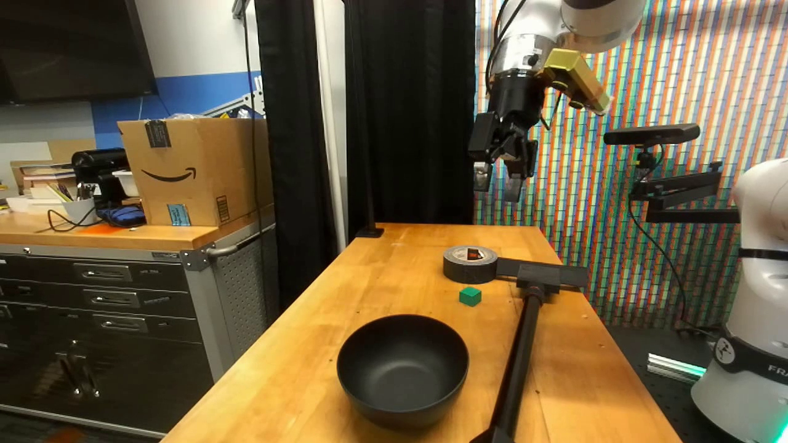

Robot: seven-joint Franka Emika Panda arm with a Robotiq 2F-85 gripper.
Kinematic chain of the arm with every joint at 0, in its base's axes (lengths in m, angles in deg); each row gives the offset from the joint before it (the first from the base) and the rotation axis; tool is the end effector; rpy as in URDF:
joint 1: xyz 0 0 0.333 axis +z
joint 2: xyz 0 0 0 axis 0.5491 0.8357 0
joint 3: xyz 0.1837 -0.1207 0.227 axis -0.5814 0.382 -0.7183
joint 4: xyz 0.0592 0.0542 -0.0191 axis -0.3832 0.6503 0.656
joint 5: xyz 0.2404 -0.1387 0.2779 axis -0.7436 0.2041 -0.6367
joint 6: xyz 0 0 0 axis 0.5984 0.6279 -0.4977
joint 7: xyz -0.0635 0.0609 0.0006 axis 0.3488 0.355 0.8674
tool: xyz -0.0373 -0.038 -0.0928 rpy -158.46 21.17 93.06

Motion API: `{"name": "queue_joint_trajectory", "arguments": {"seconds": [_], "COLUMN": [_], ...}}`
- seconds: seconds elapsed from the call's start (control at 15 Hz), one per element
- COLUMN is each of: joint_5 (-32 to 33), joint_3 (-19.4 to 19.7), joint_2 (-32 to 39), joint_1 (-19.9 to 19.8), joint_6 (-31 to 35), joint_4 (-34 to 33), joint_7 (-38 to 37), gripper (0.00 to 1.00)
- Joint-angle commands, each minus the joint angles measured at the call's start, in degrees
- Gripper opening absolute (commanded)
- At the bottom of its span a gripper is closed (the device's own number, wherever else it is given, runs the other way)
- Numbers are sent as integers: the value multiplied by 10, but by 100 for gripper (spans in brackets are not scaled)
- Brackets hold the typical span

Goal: Move the green block to the left

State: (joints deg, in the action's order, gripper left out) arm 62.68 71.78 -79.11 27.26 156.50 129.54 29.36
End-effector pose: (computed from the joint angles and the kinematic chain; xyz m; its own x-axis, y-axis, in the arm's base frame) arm 0.3735 -0.0282 0.4957 0.8504 -0.5250 -0.0352 -0.5071 -0.7998 -0.3213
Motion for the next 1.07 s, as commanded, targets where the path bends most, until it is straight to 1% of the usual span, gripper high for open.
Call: {"name": "queue_joint_trajectory", "arguments": {"seconds": [0.0,0.27,0.53,0.73,1.0], "joint_5": [-1,-32,-56,-74,-94], "joint_3": [11,29,52,71,91], "joint_2": [49,118,182,207,223], "joint_1": [4,16,14,7,-2], "joint_6": [18,49,66,68,71], "joint_4": [-28,-39,-58,-65,-52], "joint_7": [30,76,116,142,167], "gripper": [100,100,100,100,100]}}
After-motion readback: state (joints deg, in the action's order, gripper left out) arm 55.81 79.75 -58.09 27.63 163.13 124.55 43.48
